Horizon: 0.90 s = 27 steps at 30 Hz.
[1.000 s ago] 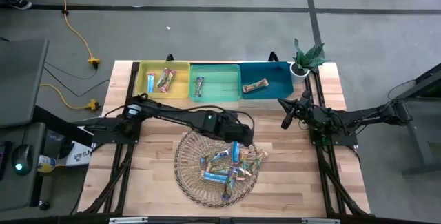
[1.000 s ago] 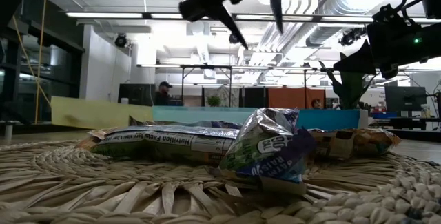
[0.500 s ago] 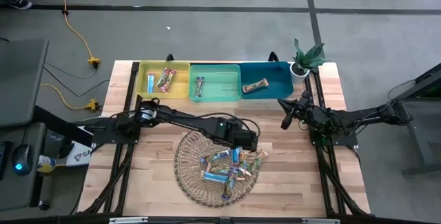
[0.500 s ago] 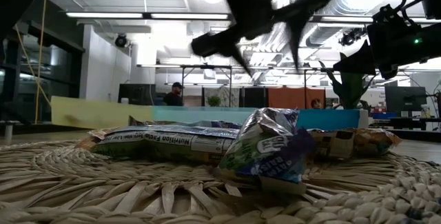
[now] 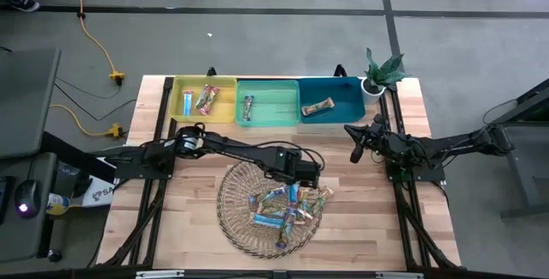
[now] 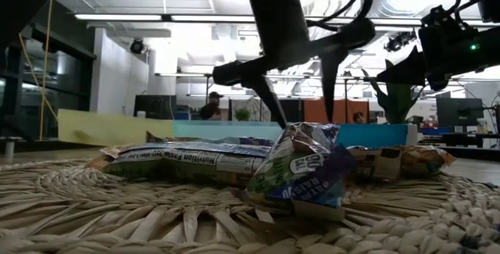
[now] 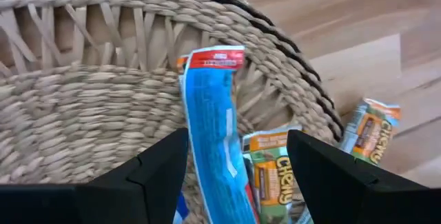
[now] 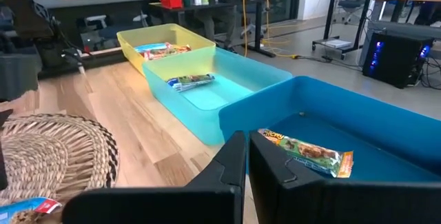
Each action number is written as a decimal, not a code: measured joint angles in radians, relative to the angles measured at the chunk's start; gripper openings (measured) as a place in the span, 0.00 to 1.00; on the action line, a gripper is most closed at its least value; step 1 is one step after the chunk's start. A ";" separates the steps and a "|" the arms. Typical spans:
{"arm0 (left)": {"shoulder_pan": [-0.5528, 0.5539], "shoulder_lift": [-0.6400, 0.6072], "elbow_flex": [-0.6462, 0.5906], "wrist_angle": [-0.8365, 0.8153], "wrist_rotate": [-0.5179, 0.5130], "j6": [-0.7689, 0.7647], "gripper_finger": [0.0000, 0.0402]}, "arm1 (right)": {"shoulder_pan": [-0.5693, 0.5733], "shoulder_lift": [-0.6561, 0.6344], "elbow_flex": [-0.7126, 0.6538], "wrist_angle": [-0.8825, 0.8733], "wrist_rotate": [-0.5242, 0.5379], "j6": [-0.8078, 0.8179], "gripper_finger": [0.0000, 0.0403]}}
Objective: Pick and place Granola Bars by type
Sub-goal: Put the red granola bar into the yellow bin
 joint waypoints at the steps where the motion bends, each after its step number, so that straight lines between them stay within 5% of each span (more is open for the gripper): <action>1: 0.000 0.000 0.000 -0.008 -0.001 0.000 0.61 | 0.000 0.000 0.000 0.000 0.000 0.000 0.00; 27: 0.026 0.019 -0.021 0.022 0.034 0.011 0.61 | 0.000 0.000 0.000 0.002 -0.008 0.000 0.00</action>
